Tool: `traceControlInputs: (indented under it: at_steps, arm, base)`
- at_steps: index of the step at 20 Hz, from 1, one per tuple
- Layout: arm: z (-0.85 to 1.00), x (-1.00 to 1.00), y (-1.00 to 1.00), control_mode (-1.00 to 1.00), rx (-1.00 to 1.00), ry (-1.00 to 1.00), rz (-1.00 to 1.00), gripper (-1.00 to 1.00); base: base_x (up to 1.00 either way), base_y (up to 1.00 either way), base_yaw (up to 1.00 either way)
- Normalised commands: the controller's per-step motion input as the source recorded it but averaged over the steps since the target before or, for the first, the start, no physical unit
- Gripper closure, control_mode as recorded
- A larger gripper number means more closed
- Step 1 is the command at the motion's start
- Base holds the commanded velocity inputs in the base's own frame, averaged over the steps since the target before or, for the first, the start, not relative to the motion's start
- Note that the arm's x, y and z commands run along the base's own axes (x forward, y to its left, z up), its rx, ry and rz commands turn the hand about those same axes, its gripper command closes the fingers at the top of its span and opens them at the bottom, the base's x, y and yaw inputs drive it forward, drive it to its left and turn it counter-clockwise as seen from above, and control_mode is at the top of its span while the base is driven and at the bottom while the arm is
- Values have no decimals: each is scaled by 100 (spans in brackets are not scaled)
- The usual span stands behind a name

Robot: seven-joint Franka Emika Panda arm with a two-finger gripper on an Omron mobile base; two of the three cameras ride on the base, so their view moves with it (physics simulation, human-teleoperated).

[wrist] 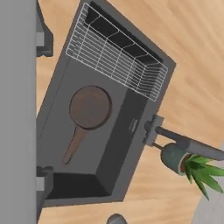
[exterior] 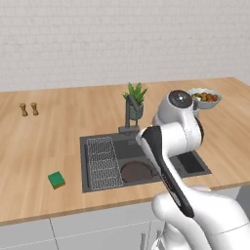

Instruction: Pick the pan and sponge and place them into the sink. Then turn on the water.

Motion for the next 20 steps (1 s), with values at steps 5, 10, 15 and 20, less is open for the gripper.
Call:
traceControlInputs:
  at_steps: [5, 10, 15, 20]
  arm:
    - [12, -21, 89, -100, 32, 0, -18, -100]
    - [-1, 0, 100, -100, 9, 0, 0, -100]
    - [-27, 0, 96, -100, 2, 18, 0, -100]
    - [-23, 0, 91, -100, 0, 20, 0, -100]
  base:
    - [0, 0, 0]
    - [0, 0, 0]
    - [0, 0, 0]
    - [0, 0, 0]
